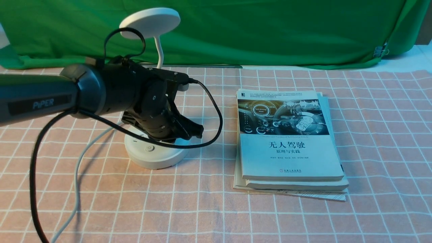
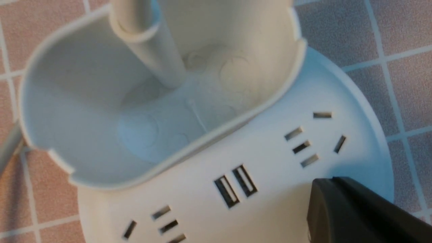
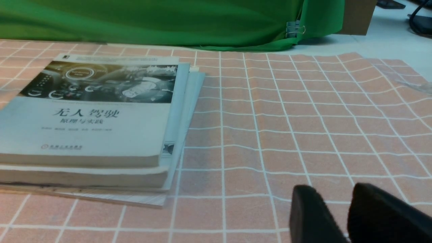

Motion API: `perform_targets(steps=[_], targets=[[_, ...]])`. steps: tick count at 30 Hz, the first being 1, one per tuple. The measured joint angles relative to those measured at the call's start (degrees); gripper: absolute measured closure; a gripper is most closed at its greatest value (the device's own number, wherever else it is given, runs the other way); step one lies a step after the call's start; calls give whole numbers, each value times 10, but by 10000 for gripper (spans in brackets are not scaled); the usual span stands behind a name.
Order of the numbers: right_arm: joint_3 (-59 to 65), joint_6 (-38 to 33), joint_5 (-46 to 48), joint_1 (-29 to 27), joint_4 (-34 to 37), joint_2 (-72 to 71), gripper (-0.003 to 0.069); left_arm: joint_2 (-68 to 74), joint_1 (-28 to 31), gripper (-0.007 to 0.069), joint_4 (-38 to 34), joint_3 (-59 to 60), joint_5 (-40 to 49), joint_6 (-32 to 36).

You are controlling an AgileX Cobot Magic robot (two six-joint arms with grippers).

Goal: Turn on the table lamp on the pink coffee tablecloth with your hand.
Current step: 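Press the power button on the lamp base to turn the lamp on with the left gripper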

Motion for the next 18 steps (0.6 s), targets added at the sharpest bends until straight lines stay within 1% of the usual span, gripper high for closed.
perform_targets(steps=[13,18], targets=[[0,0,0,0,0,0,418,0,0,625,-14,-1,17,-2],[0,0,0,0,0,0,418,11,0,625,-33,-6,3,-2]])
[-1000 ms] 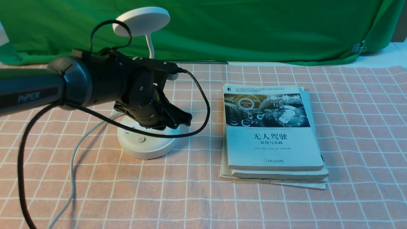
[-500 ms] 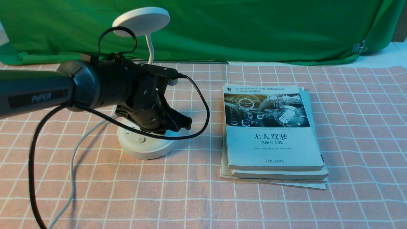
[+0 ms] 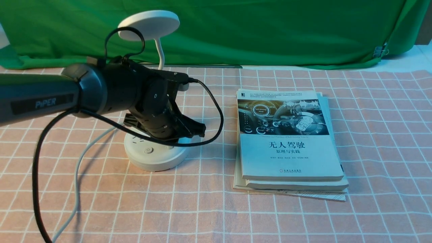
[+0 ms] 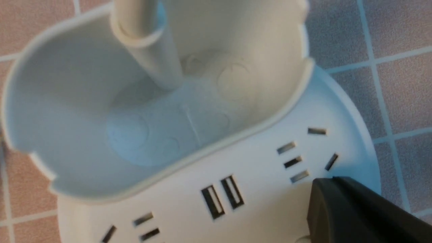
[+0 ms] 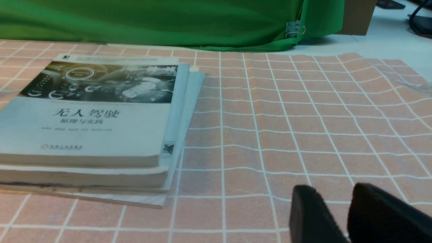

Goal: Turn on the table lamp on the pink coffee tablecloth with your hand.
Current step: 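Press the power button on the lamp base to turn the lamp on with the left gripper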

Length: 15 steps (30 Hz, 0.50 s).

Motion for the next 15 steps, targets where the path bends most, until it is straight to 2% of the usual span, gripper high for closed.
perform_targets(steps=[6,15], targets=[[0,0,0,0,0,0,418,-6,0,624,-1,-1,-13,1],[0,0,-1,0,0,0,418,-38,0,624,5,8,36,1]])
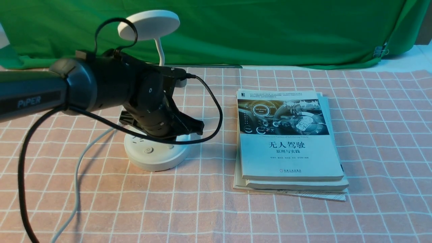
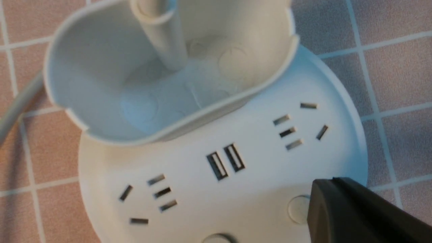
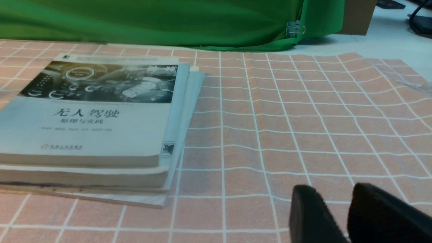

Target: Turn on the table lamp on the pink coffee tablecloth with your hand.

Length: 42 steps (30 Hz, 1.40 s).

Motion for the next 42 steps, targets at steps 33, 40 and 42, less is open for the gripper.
perform_targets(steps=[33,40,42], targets=[[0,0,0,0,0,0,418,16,0,624,-35,45,-120,-1],[0,0,0,0,0,0,418,-29,-3,624,-54,62,-118,-1],[0,0,0,0,0,0,418,-38,-5,624,-60,64,-118,4]])
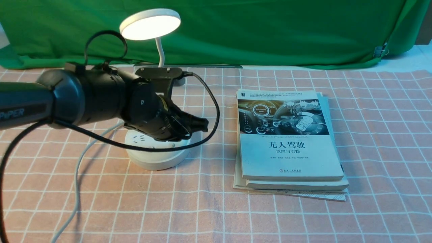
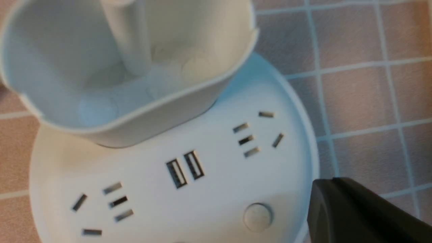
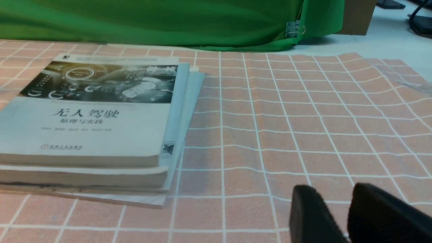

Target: Turn on the table lamp on the pink coffee tablecloth with your hand.

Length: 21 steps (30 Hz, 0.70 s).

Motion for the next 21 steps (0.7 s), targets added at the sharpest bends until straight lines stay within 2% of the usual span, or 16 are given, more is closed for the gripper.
perform_targets(steps=[8,13,21], targets=[[0,0,0,0,0,0,418,-62,-35,624,-36,98,1,25],[0,0,0,0,0,0,418,-196,-63,624,-38,177,-30,39],[0,0,0,0,0,0,418,-434,-63,624,-12,239,-32,62]])
